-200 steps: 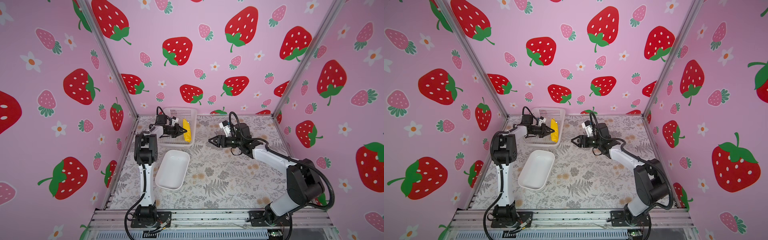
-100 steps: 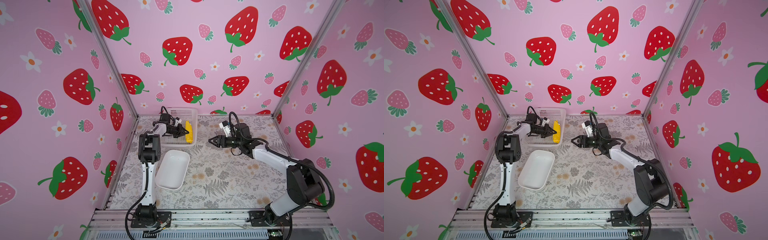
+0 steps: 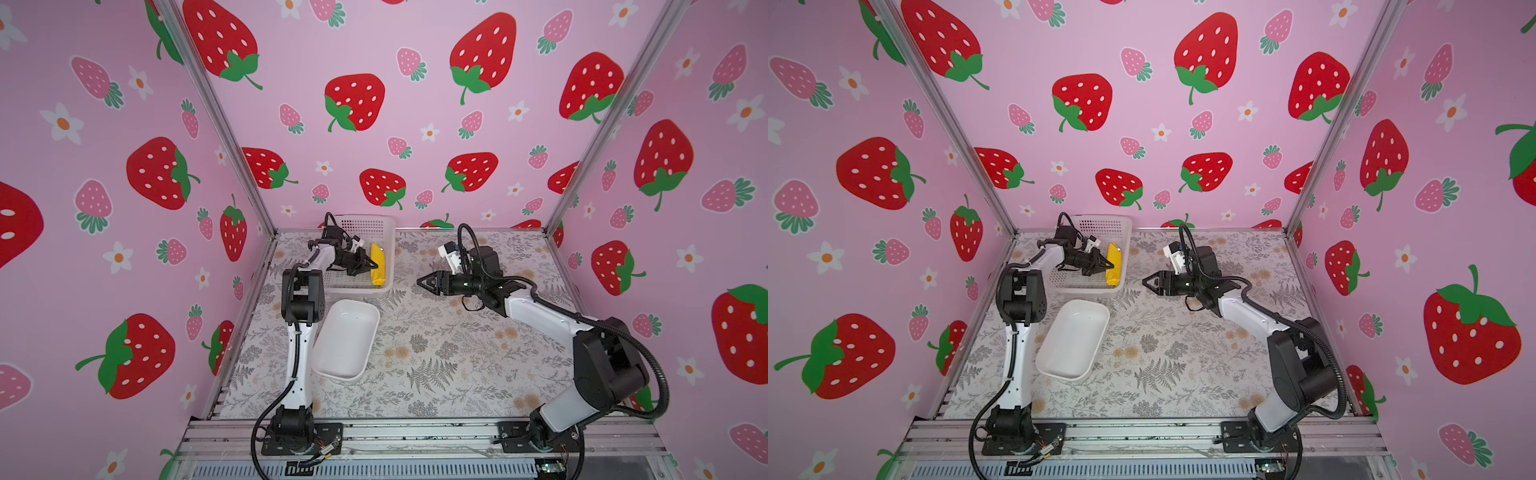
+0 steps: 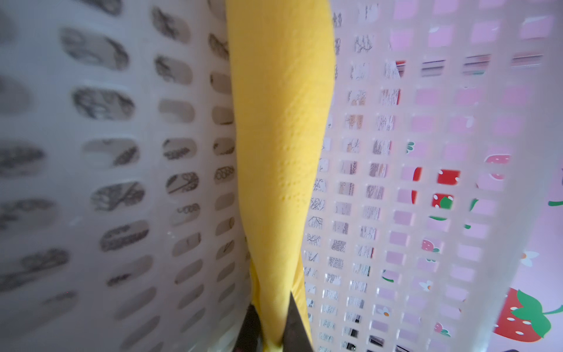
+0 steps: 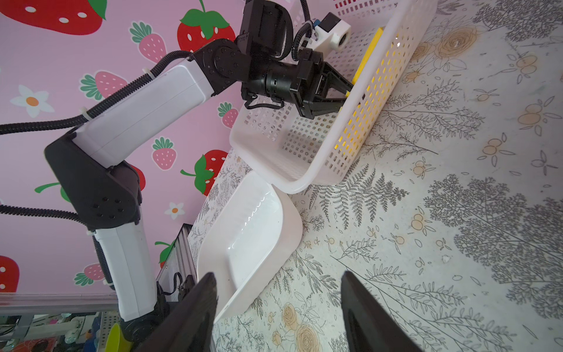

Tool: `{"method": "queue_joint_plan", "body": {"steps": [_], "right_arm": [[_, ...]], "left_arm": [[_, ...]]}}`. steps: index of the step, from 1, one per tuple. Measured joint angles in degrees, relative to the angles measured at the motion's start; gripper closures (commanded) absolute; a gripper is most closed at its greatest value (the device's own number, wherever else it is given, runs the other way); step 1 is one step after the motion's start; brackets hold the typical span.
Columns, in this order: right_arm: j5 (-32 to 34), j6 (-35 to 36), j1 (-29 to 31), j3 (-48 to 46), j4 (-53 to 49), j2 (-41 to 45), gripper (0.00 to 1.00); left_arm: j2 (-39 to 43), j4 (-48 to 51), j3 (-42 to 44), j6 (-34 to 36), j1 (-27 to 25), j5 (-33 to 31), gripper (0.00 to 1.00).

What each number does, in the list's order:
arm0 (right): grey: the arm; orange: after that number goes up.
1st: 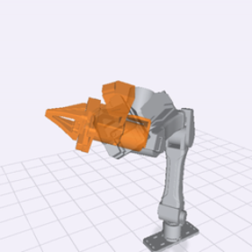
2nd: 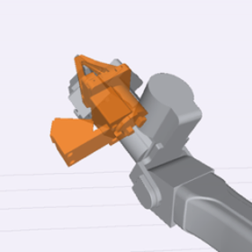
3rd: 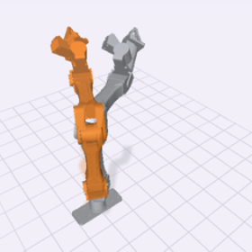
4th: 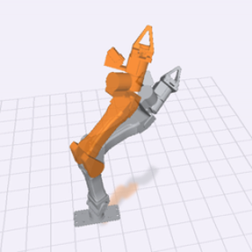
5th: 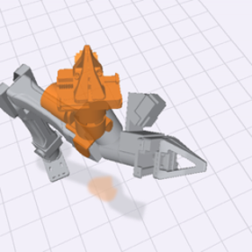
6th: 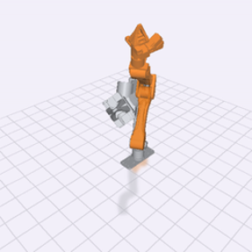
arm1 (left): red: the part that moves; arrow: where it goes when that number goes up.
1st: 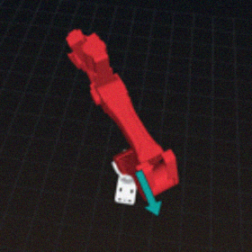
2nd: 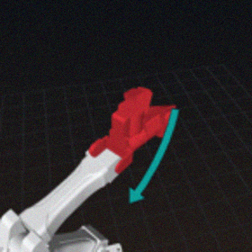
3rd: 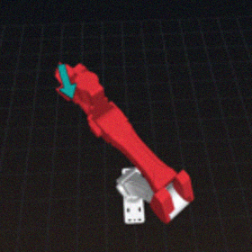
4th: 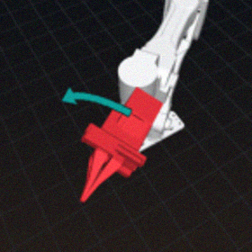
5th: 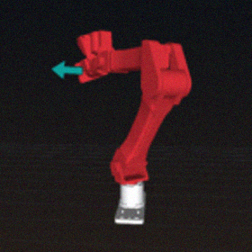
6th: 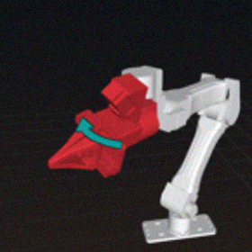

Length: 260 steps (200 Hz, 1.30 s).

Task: Place the utensils on the paper napkin and roll it up
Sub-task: 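Lower the bundle into the white basket with the left gripper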

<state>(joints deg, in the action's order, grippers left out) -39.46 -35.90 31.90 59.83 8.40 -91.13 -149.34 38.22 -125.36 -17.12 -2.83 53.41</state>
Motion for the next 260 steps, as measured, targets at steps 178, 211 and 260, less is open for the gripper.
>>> {"method": "queue_joint_plan", "body": {"steps": [178, 211, 260], "right_arm": [[0.0, 0.1, 0.0, 0.0, -1.2, 0.0, 0.33], [0.0, 0.2, 0.0, 0.0, -1.6, 0.0, 0.33], [-0.2, 0.5, 0.0, 0.0, -1.8, 0.0, 0.33]], "left_arm": [[0.9, 10.8, -6.8, 1.6, -3.0, -15.6, 0.53], [1.6, 13.2, -8.0, 2.8, -4.0, -20.7, 0.51], [2.3, 14.6, -8.0, 3.0, -4.6, -26.6, 0.60]]}}
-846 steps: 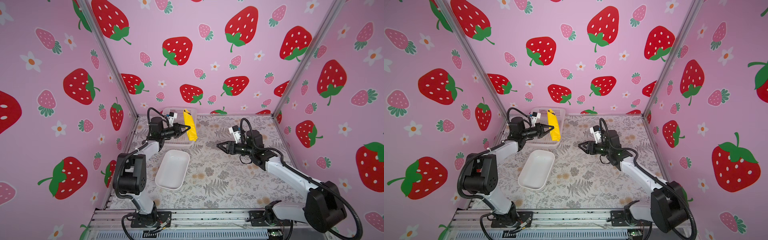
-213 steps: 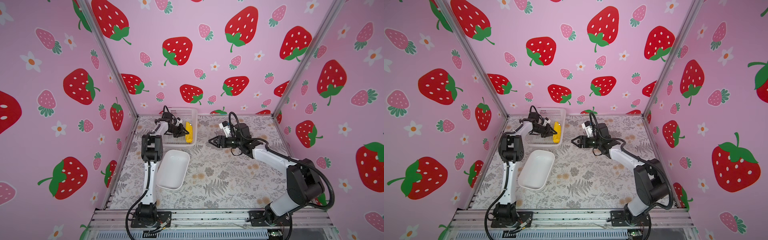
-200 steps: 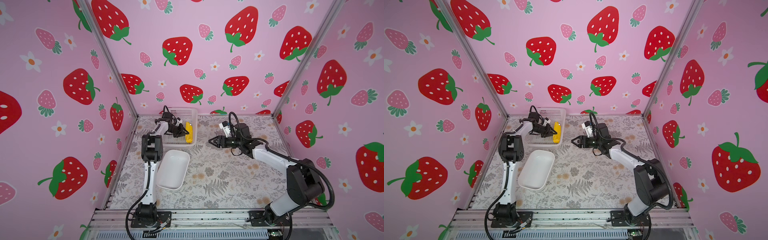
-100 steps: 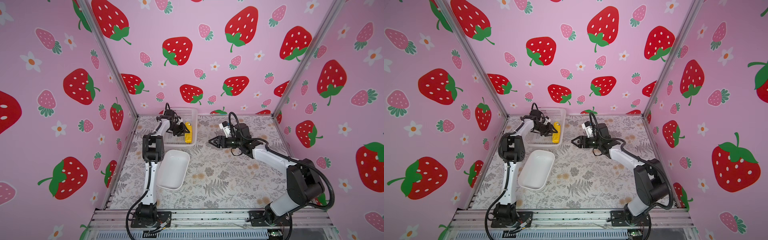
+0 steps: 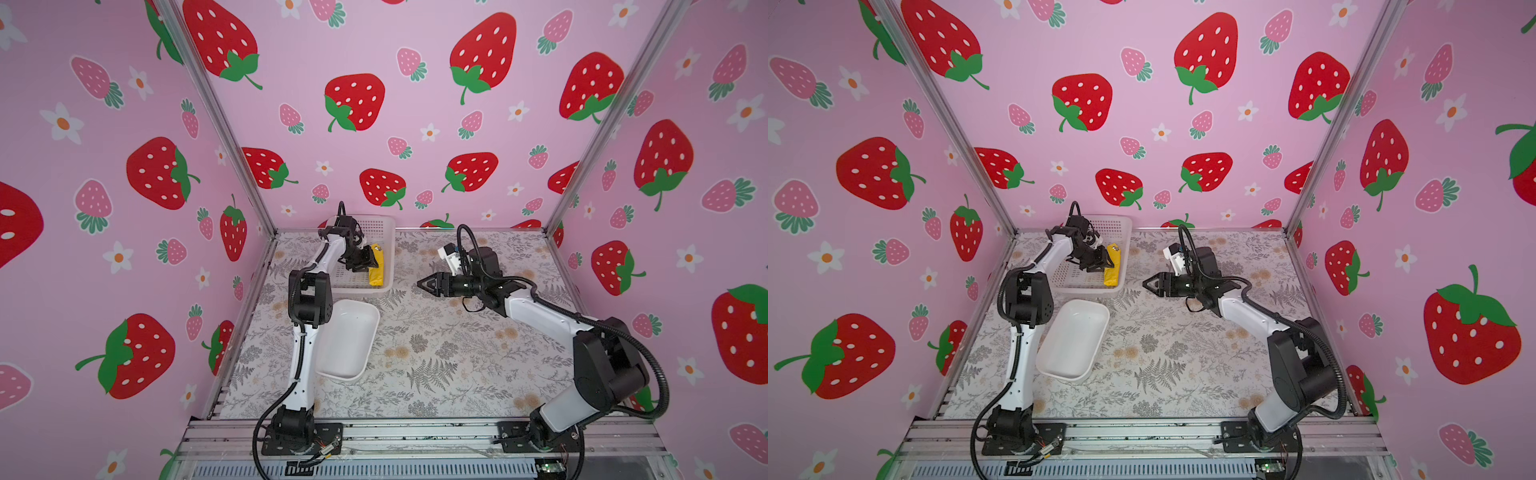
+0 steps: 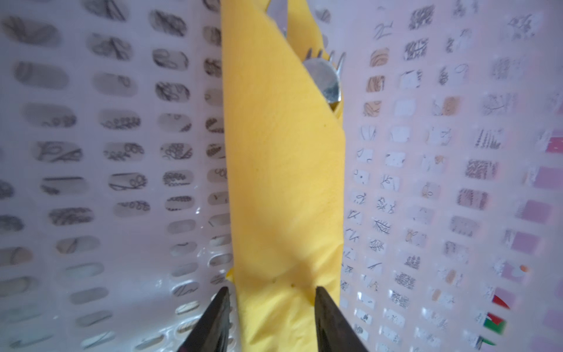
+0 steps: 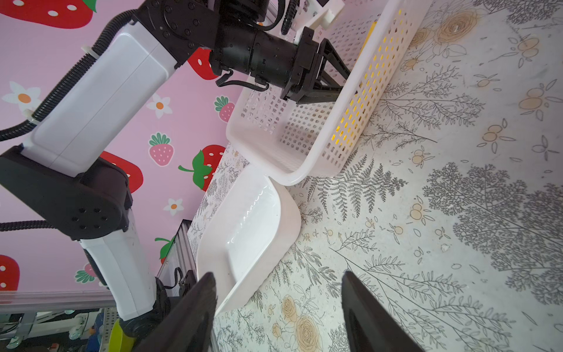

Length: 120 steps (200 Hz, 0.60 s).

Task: Place the utensils on the paper napkin and roll it up
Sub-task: 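Lower the bundle into the white basket with the left gripper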

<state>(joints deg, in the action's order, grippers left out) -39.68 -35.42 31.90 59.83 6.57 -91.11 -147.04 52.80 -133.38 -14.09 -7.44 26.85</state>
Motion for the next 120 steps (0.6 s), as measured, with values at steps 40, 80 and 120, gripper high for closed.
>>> {"method": "queue_joint_plan", "body": {"steps": [40, 80, 120], "right_arm": [[0.0, 0.7, 0.0, 0.0, -0.2, 0.0, 0.33], [0.0, 0.9, 0.0, 0.0, -0.2, 0.0, 0.33], [0.0, 1.0, 0.0, -0.1, -0.4, 0.0, 0.33]], "left_arm": [[0.0, 0.6, 0.0, 0.2, 0.1, -1.2, 0.72], [-0.7, 0.7, -0.1, 0.4, 0.1, 0.8, 0.80], [-1.5, 0.6, -0.9, 0.7, 0.1, 3.4, 0.83]]}}
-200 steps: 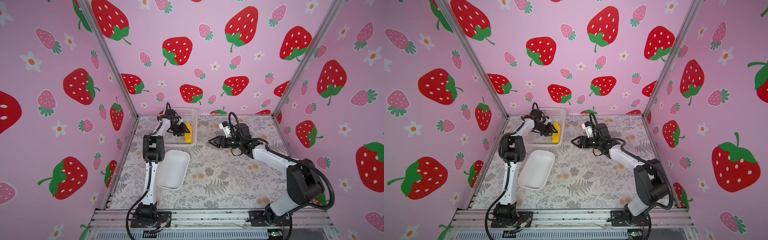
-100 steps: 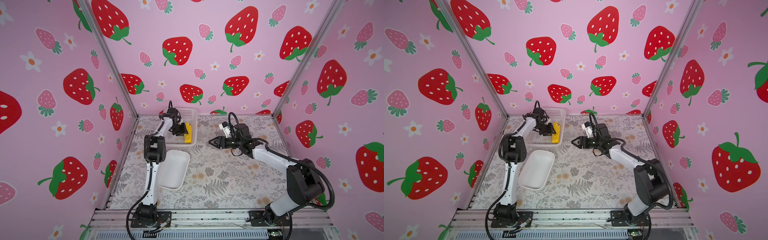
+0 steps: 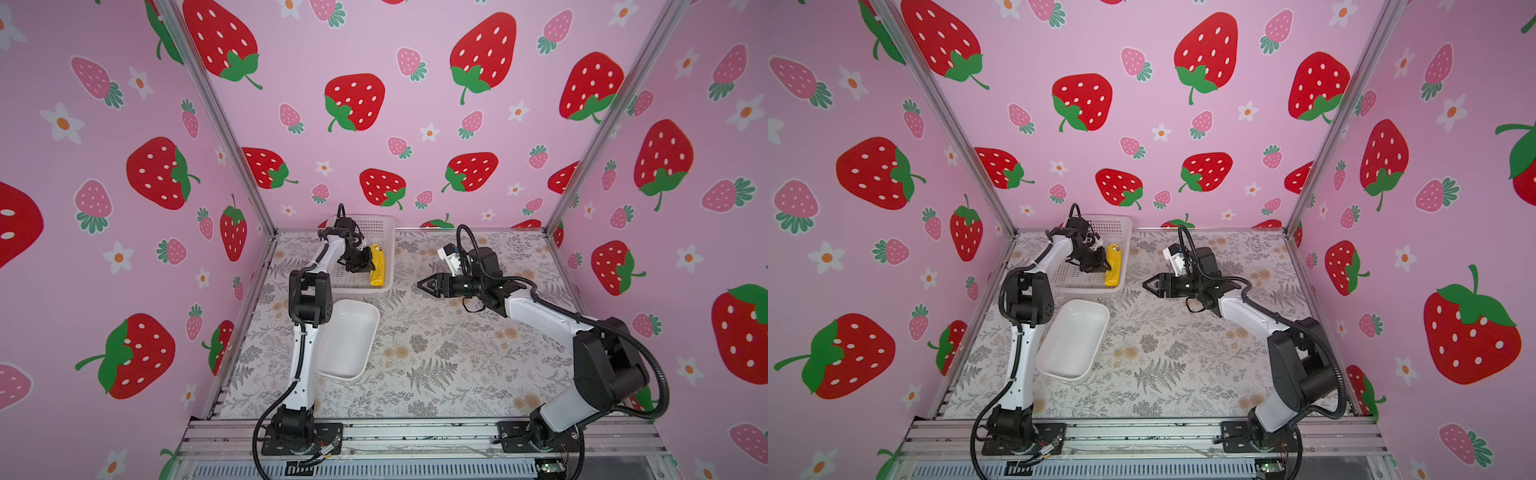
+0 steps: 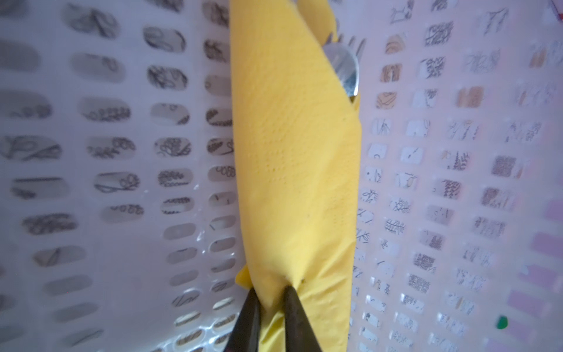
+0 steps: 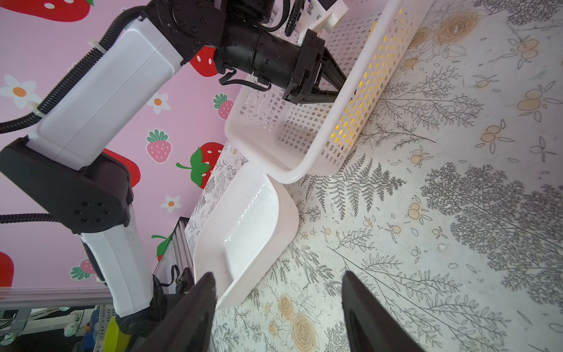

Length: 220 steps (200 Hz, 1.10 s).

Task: Place the utensils on the paper napkin and roll it up
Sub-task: 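Lower the bundle into the white basket with the left gripper, then open the left gripper to release the bundle in the basket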

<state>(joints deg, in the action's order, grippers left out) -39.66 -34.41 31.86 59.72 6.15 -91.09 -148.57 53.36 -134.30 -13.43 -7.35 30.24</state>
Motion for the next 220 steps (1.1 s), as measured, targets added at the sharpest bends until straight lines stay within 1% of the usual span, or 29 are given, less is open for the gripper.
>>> {"method": "queue_joint_plan", "body": {"steps": [47, 55, 64, 75, 87, 106, 133, 162, 184, 208, 220], "right_arm": [[0.0, 0.0, -0.1, 0.0, -0.2, 0.0, 0.33], [0.0, 0.0, -0.1, 0.0, -0.3, 0.0, 0.33], [0.1, 0.0, -0.2, 0.0, -0.3, 0.1, 0.33], [0.3, 0.1, -0.2, 0.0, -0.4, 0.2, 0.32], [0.9, 0.3, -0.3, 0.0, -0.9, 0.4, 0.32], [2.9, 1.1, -0.5, -0.1, -2.0, 1.5, 0.31], [7.3, 1.9, -1.1, -1.4, -3.5, 5.2, 0.29], [13.4, 2.9, -1.8, -4.2, -4.6, 10.9, 0.27], [20.2, 3.7, -2.1, -7.5, -5.7, 17.0, 0.25], [28.9, 4.7, -2.3, -11.6, -6.7, 24.4, 0.22], [34.4, 5.1, -2.3, -14.3, -7.0, 28.7, 0.20]], "left_arm": [[0.0, 0.0, -0.1, 0.3, 0.0, 0.5, 0.82], [0.0, 0.0, -0.1, 0.3, 0.0, 0.4, 0.79], [0.0, 0.0, -0.1, 0.6, 0.0, 0.3, 0.74], [0.0, -0.2, -0.1, 0.7, 0.0, 0.3, 0.71], [0.5, -0.9, 0.4, 0.9, -0.1, 0.0, 0.64], [3.9, -2.4, 4.6, 1.3, -0.2, -1.7, 0.63], [13.0, -4.8, 12.4, 1.3, -0.2, -3.5, 0.59], [27.0, -11.0, 22.6, 1.2, -0.2, -4.9, 0.59], [38.5, -16.7, 33.2, 0.9, -0.2, -6.2, 0.58], [50.3, -22.7, 46.0, 0.1, -0.2, -8.7, 0.53], [56.3, -25.1, 52.7, -0.1, -0.2, -10.4, 0.51]]}}
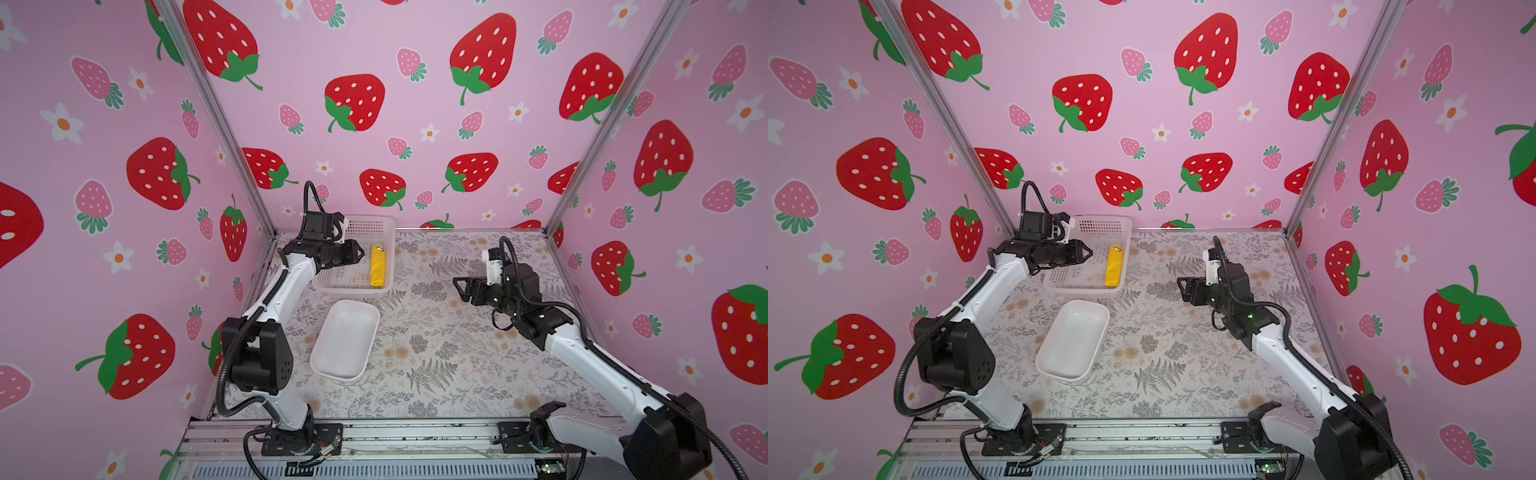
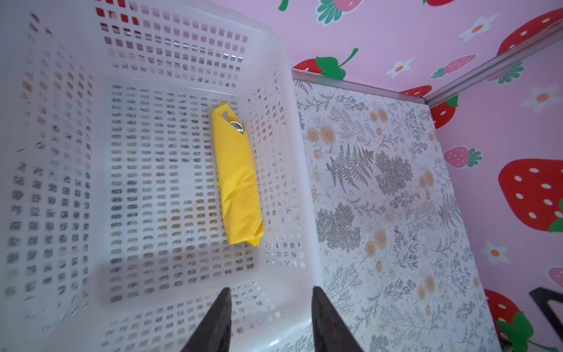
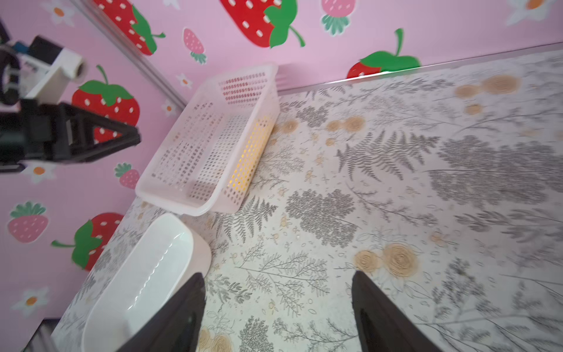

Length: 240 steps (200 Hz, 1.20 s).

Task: Place the utensils on the paper napkin and roll it up

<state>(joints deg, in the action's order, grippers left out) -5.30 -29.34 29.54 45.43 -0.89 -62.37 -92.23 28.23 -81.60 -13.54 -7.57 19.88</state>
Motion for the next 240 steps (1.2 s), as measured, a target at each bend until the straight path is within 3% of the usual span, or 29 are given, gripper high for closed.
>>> {"method": "queue_joint_plan", "body": {"steps": [32, 62, 79, 111, 170, 240], "right_arm": [[16.1, 1.7, -0.1, -7.5, -0.4, 10.8, 0.12], [30.2, 6.0, -0.2, -15.5, 2.7, 18.1, 0.13], [37.2, 10.5, -0.2, -21.5, 7.6, 20.4, 0.14], [45.0, 20.2, -2.4, -34.8, 24.1, 18.7, 0.14], [43.0, 25.2, -10.3, -38.3, 42.9, -2.4, 0.11], [23.4, 29.7, -18.9, -35.0, 67.8, -20.8, 0.11]], "left_arm": [[16.6, -5.7, 16.9, -0.9, 0.0, -6.3, 0.42], [30.3, -9.0, 28.6, -2.0, 0.2, -13.6, 0.27], [36.4, -10.1, 33.9, -2.4, 0.3, -17.9, 0.10], [44.5, -10.8, 41.6, -4.6, 0.5, -27.4, 0.04], [47.8, -17.4, 50.9, -5.9, 1.3, -42.9, 0.02], [34.1, -31.8, 54.6, 1.9, 4.7, -43.9, 0.01]]}}
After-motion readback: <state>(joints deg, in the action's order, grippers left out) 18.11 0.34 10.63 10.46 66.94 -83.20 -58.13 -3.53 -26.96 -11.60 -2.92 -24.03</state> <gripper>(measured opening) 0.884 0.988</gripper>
